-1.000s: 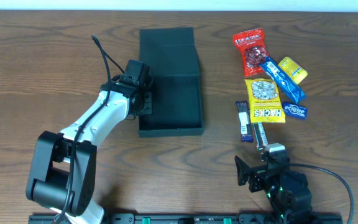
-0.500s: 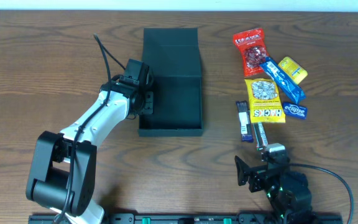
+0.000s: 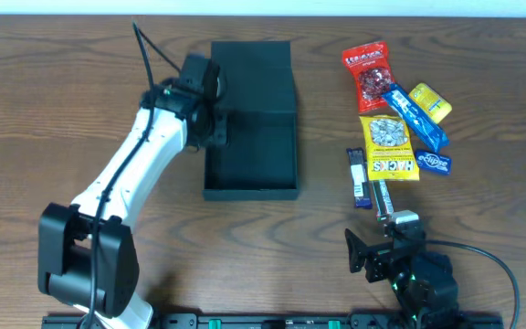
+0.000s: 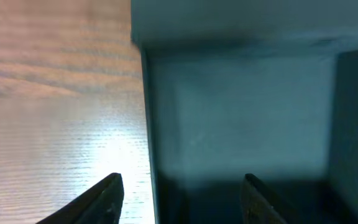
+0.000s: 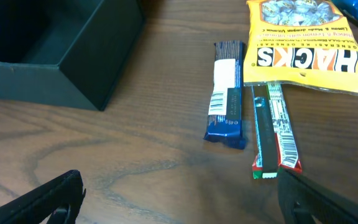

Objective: Pack container
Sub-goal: 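Push the box lid fully open and back with the left gripper, then retract the left arm and reach the right gripper to the red bag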

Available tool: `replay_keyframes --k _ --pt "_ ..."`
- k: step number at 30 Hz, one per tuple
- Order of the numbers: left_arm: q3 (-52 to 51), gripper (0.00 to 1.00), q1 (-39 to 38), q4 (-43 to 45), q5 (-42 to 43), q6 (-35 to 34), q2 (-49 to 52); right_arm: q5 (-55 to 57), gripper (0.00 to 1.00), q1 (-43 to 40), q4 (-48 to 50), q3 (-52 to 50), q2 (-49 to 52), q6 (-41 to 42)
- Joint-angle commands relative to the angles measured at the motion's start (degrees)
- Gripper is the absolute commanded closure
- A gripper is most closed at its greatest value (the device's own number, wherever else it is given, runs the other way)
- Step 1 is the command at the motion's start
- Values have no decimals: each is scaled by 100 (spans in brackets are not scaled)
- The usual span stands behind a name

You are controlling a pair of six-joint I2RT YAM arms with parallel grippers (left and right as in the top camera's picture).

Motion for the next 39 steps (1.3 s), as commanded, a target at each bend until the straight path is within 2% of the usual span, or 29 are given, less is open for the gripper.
replay_keyframes --k 1,6,7,8,12,14,15,17,18,22,26,32,36,39 --pt "614 34 -37 -232 33 39 -334 -7 1 -24 -7 -17 -31 46" --pt "918 25 -249 -282 2 37 -955 -7 1 -24 -7 -17 -31 46" --pt "918 9 -299 -293 -2 37 -1093 -7 1 -24 -7 -17 -31 46" --pt "918 5 -339 -310 0 37 -1191 -7 1 -24 -2 -17 -31 46" --pt "918 5 -448 -555 0 35 -1464 -15 1 -24 466 -17 -31 199" --pt "918 5 -442 -778 0 31 -1478 -197 1 -24 1005 -17 -31 992" --pt "914 5 -442 -946 0 11 -1478 -627 1 -24 1353 -15 -31 1814" --pt "905 5 -442 -1115 2 2 -1478 -1379 1 -24 1495 -15 -31 2684" --pt "905 5 -442 -1191 2 -9 -1478 -1753 1 -24 1469 -17 -31 2999" --pt "905 5 -442 -1292 2 -164 -1478 -1858 1 -24 1624 -17 -31 3611" --pt "905 4 -435 -1248 -118 -201 -1478 -1943 1 -26 1648 -17 -31 3639" --pt "905 5 -232 -837 -496 -175 -1475 -1884 1 -35 2223 -15 199 3145" --pt "905 4 208 -337 -494 -129 -1423 -1488 1 -46 3012 109 1040 2835" --pt "901 5 664 179 -492 -46 -1340 -1145 1 -138 3217 636 2203 2426"
